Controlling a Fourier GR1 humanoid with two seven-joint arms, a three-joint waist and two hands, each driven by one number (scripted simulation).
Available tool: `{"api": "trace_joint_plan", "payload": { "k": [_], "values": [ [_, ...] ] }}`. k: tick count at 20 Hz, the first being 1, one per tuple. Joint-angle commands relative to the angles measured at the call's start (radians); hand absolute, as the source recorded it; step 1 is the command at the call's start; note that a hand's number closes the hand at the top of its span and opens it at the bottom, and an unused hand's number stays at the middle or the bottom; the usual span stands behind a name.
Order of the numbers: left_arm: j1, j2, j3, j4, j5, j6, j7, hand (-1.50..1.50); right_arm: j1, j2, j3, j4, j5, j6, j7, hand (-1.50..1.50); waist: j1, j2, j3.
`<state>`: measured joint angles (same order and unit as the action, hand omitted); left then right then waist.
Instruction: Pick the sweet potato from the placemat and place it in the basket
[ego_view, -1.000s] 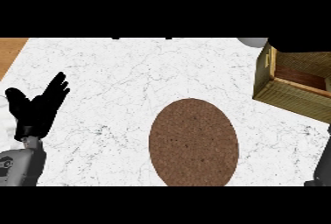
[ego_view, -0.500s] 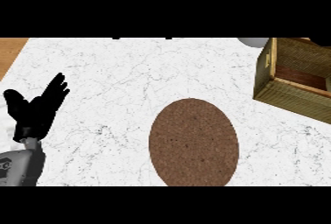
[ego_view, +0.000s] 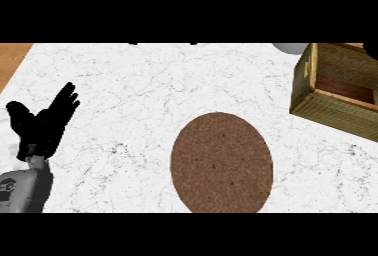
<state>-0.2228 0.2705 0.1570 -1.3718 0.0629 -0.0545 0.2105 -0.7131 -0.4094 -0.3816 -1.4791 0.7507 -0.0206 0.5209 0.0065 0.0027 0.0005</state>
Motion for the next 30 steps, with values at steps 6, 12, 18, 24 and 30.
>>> {"api": "trace_joint_plan", "payload": {
  "k": [6, 12, 18, 24, 30],
  "values": [
    [0.044, -0.054, -0.020, 0.042, -0.040, 0.015, -0.100, 0.00, -0.098, -0.065, -0.033, 0.309, -0.057, -0.105, -0.164, -1.50, 0.005, 0.002, -0.001],
    [-0.015, 0.005, 0.029, 0.036, -0.018, 0.000, -0.018, 0.00, -0.073, -0.091, -0.084, 0.250, -0.163, -0.103, -0.199, -1.50, -0.006, -0.002, -0.001],
    [-0.005, 0.001, 0.025, 0.026, -0.022, 0.005, -0.014, 0.00, -0.072, -0.111, -0.296, 0.231, -0.302, -0.206, -0.146, -1.50, -0.022, -0.002, 0.000],
    [0.047, -0.024, 0.017, -0.001, -0.014, -0.002, -0.034, 0.00, 0.075, -0.283, -0.465, 0.196, -0.507, 0.012, -0.134, -1.50, -0.027, -0.006, 0.000],
    [0.072, 0.007, 0.031, -0.063, 0.001, -0.022, 0.013, 0.00, 0.285, -0.424, -0.631, 0.267, -0.688, 0.290, -0.192, -1.50, -0.033, -0.009, 0.001]
  ]
}}
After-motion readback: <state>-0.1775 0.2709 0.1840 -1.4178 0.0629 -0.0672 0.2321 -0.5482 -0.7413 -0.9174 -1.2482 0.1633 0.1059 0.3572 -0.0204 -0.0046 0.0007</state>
